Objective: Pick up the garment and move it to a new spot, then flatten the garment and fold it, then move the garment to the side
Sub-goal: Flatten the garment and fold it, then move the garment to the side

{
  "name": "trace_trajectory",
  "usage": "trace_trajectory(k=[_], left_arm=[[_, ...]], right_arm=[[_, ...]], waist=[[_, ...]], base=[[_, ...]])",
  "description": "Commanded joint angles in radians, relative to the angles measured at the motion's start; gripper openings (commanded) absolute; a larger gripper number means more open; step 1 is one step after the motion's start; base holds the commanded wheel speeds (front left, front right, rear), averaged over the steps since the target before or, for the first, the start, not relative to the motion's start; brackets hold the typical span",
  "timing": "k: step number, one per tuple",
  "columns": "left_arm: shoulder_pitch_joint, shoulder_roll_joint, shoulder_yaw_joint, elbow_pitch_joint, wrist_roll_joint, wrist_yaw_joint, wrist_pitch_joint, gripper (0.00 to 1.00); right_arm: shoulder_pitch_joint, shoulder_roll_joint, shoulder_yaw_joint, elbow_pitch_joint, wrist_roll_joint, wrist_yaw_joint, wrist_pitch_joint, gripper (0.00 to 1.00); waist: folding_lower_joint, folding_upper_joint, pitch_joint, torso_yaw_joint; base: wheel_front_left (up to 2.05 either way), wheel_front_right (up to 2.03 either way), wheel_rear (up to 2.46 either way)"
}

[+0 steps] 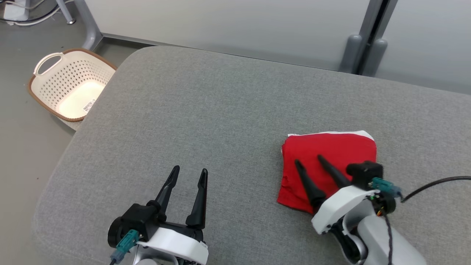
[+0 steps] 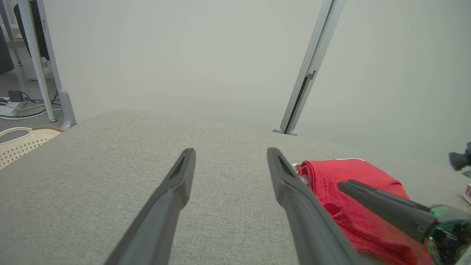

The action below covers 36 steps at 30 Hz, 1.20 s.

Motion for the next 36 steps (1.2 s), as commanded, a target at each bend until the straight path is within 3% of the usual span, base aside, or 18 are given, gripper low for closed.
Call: trace_trajectory(k=[1, 6, 11, 19, 36], left_arm=[[-0.017, 0.003, 0.011, -0.007, 0.008, -0.004, -0.002, 1.00], [-0.026, 0.004, 0.040, -0.039, 0.020, -0.007, -0.002, 1.00], [-0.040, 0.004, 0.071, -0.082, 0.025, 0.000, -0.002, 1.00], [-0.024, 0.004, 0.088, -0.093, 0.059, -0.006, -0.002, 1.00], [0.010, 0.004, 0.079, -0.094, 0.085, 0.015, -0.002, 1.00]], right_arm=[[-0.008, -0.025, -0.021, -0.013, -0.019, 0.000, -0.036, 1.00], [-0.001, -0.086, -0.129, -0.070, -0.149, 0.000, -0.110, 1.00], [0.067, -0.105, -0.267, -0.184, -0.319, 0.000, -0.130, 1.00], [0.234, -0.031, -0.453, -0.403, -0.511, 0.000, -0.131, 1.00], [0.321, 0.040, -0.474, -0.446, -0.565, 0.000, -0.132, 1.00]], waist=[[0.0000, 0.0000, -0.011, -0.023], [0.0000, 0.0000, -0.019, -0.074], [0.0000, 0.0000, -0.024, -0.122], [0.0000, 0.0000, -0.025, -0.187], [0.0000, 0.0000, -0.028, -0.219]], base=[[0.00, 0.00, 0.00], [0.00, 0.00, 0.00], [0.00, 0.00, 0.00], [0.00, 0.00, 0.00], [0.00, 0.00, 0.00]])
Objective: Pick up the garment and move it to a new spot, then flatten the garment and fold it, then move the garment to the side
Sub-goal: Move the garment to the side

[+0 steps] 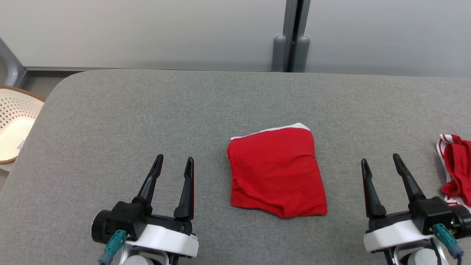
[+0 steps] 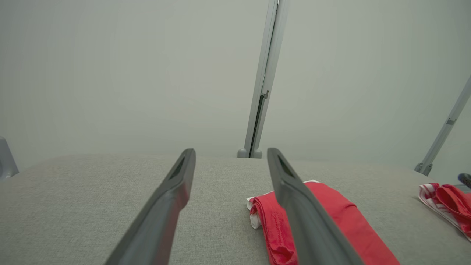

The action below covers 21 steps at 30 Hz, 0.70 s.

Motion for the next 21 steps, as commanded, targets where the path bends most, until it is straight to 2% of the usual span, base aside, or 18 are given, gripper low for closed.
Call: trace_trajectory(k=[1, 5, 12, 21], left_arm=[[-0.011, 0.004, -0.001, -0.002, -0.002, -0.004, -0.002, 1.00], [-0.019, 0.004, -0.008, 0.004, -0.025, -0.004, -0.002, 1.00], [-0.049, 0.004, -0.038, -0.004, -0.030, -0.006, -0.002, 1.00], [-0.085, 0.004, -0.055, -0.013, -0.035, 0.001, -0.002, 1.00]], right_arm=[[-0.010, 0.001, 0.004, 0.006, 0.014, -0.001, -0.005, 1.00], [-0.044, 0.003, 0.037, 0.064, 0.062, -0.001, -0.001, 1.00], [-0.146, 0.007, 0.096, 0.181, 0.206, 0.000, 0.104, 1.00], [-0.242, 0.007, 0.082, 0.328, 0.294, 0.000, 0.180, 1.00]], waist=[[0.0000, 0.0000, 0.005, 0.004], [0.0000, 0.0000, 0.027, 0.022], [0.0000, 0.0000, 0.089, 0.076], [0.0000, 0.0000, 0.150, 0.141]], base=[[0.00, 0.00, 0.00], [0.00, 0.00, 0.00], [0.00, 0.00, 0.00], [0.00, 0.00, 0.00]])
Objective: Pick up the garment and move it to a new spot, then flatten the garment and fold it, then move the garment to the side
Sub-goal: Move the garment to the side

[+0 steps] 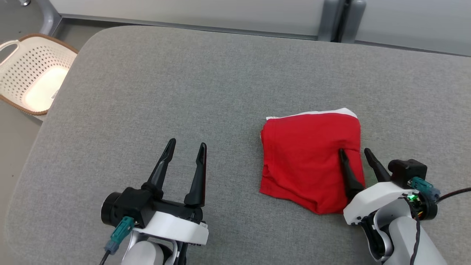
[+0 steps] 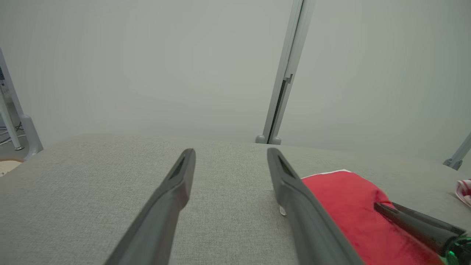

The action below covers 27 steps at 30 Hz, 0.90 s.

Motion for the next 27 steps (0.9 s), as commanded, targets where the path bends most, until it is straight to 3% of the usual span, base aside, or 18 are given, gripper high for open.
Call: trace_trajectory(k=[1, 4, 5, 6, 7, 8, 16, 22, 27], left_arm=[[-0.022, 0.003, 0.001, -0.005, -0.004, 0.004, -0.002, 1.00], [-0.024, 0.003, -0.002, -0.008, -0.005, 0.007, -0.002, 1.00], [-0.025, 0.003, -0.004, -0.009, -0.005, 0.006, -0.002, 1.00], [-0.025, 0.003, -0.004, -0.008, -0.004, 0.008, -0.002, 1.00], [-0.025, 0.003, -0.004, -0.008, -0.004, 0.008, -0.002, 1.00], [-0.025, 0.003, -0.006, -0.008, -0.003, 0.009, -0.002, 1.00], [-0.034, 0.003, -0.007, -0.005, 0.008, 0.005, -0.002, 1.00], [-0.041, 0.003, -0.014, -0.017, 0.011, -0.005, -0.002, 1.00], [-0.052, 0.003, -0.023, -0.031, 0.016, -0.009, -0.002, 1.00]], right_arm=[[-0.018, -0.003, -0.005, 0.031, 0.016, 0.000, 0.008, 1.00], [-0.038, -0.003, -0.001, 0.076, 0.022, 0.000, 0.007, 1.00], [-0.042, -0.003, 0.001, 0.092, 0.019, 0.000, 0.005, 0.51], [-0.044, -0.007, 0.005, 0.109, 0.009, 0.000, 0.003, 0.25], [-0.044, -0.007, 0.005, 0.109, 0.009, 0.000, 0.003, 0.25], [-0.046, -0.013, 0.013, 0.122, -0.005, 0.000, -0.003, 0.00], [-0.100, -0.055, 0.057, 0.164, -0.150, -0.001, -0.120, 0.00], [-0.113, -0.122, 0.114, 0.103, -0.304, -0.001, -0.171, 0.00], [-0.100, -0.199, 0.193, 0.033, -0.315, -0.001, -0.178, 0.00]], waist=[[0.0000, 0.0000, 0.021, 0.023], [0.0000, 0.0000, 0.027, 0.030], [0.0000, 0.0000, 0.028, 0.030], [0.0000, 0.0000, 0.028, 0.030], [0.0000, 0.0000, 0.028, 0.030], [0.0000, 0.0000, 0.028, 0.029], [0.0000, 0.0000, 0.005, -0.018], [0.0000, 0.0000, -0.018, -0.093], [0.0000, 0.0000, -0.023, -0.182]], base=[[0.00, 0.00, 0.00], [0.00, 0.00, 0.00], [0.00, 0.00, 0.00], [0.00, 0.00, 0.00], [0.00, 0.00, 0.00], [0.00, 0.00, 0.00], [0.00, 0.00, 0.00], [0.00, 0.00, 0.00], [0.00, 0.00, 0.00]])
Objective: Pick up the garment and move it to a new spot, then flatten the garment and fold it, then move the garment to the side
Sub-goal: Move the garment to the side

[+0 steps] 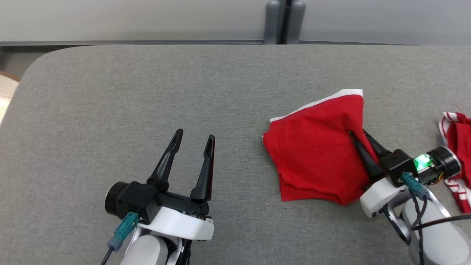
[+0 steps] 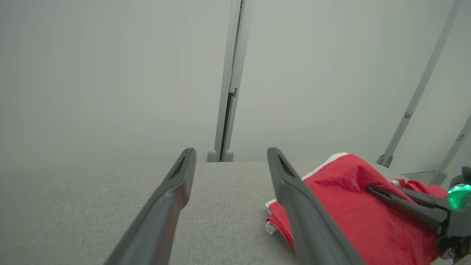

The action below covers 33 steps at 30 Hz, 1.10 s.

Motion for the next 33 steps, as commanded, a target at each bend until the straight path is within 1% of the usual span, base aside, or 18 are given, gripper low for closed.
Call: trace_trajectory(k=[1, 4, 5, 9, 12, 16, 20, 23, 26, 30, 33], left_arm=[[-0.021, 0.004, -0.003, -0.005, 0.007, -0.006, -0.002, 1.00], [-0.031, 0.003, -0.008, -0.010, 0.012, -0.008, -0.002, 1.00], [-0.044, 0.004, -0.014, -0.009, 0.018, -0.013, -0.002, 1.00], [-0.070, 0.004, -0.020, -0.005, 0.034, -0.022, -0.002, 1.00], [-0.095, 0.004, -0.027, 0.004, 0.052, -0.034, -0.002, 1.00], [-0.130, 0.004, -0.032, 0.010, 0.066, -0.045, -0.002, 1.00], [-0.152, 0.004, -0.031, 0.020, 0.082, -0.058, -0.002, 1.00], [-0.162, 0.004, -0.032, 0.025, 0.087, -0.063, -0.002, 1.00], [-0.170, 0.004, -0.035, 0.030, 0.089, -0.071, -0.002, 1.00], [-0.172, 0.004, -0.036, 0.031, 0.089, -0.071, -0.002, 1.00], [-0.173, 0.003, -0.040, 0.033, 0.090, -0.072, -0.002, 1.00]], right_arm=[[0.008, -0.034, 0.016, -0.016, 0.017, -0.001, -0.007, 0.00], [-0.006, -0.110, 0.071, -0.053, 0.054, -0.001, 0.012, 0.00], [-0.017, -0.176, 0.096, -0.075, 0.084, -0.001, 0.032, 0.00], [-0.053, -0.299, 0.133, -0.112, 0.142, -0.002, 0.055, 0.00], [-0.081, -0.387, 0.150, -0.113, 0.177, -0.002, 0.062, 0.00], [-0.123, -0.470, 0.154, -0.089, 0.212, -0.002, 0.062, 0.00], [-0.157, -0.531, 0.153, -0.043, 0.216, -0.002, 0.055, 0.00], [-0.173, -0.548, 0.147, -0.016, 0.224, -0.002, 0.052, 0.00], [-0.183, -0.577, 0.136, 0.040, 0.223, -0.002, 0.050, 0.00], [-0.198, -0.582, 0.105, 0.116, 0.233, -0.002, 0.047, 0.00], [-0.196, -0.591, 0.106, 0.174, 0.227, -0.002, 0.043, 0.00]], waist=[[0.0000, -0.0001, -0.001, -0.061], [0.0000, -0.0001, 0.012, -0.120], [0.0000, -0.0001, 0.026, -0.154], [0.0000, -0.0001, 0.065, -0.216], [0.0000, -0.0001, 0.102, -0.245], [0.0000, -0.0001, 0.152, -0.262], [0.0000, -0.0001, 0.196, -0.265], [0.0000, -0.0001, 0.213, -0.262], [0.0000, -0.0001, 0.232, -0.251], [0.0000, -0.0001, 0.247, -0.236], [0.0000, -0.0001, 0.254, -0.222]], base=[[0.00, 0.00, 0.00], [0.00, 0.00, 0.00], [0.00, 0.00, 0.00], [0.00, 0.00, 0.00], [0.00, 0.00, 0.00], [0.00, 0.00, 0.00], [0.00, 0.00, 0.00], [0.00, 0.00, 0.00], [0.00, 0.00, 0.00], [0.00, 0.00, 0.00], [0.00, 0.00, 0.00]])
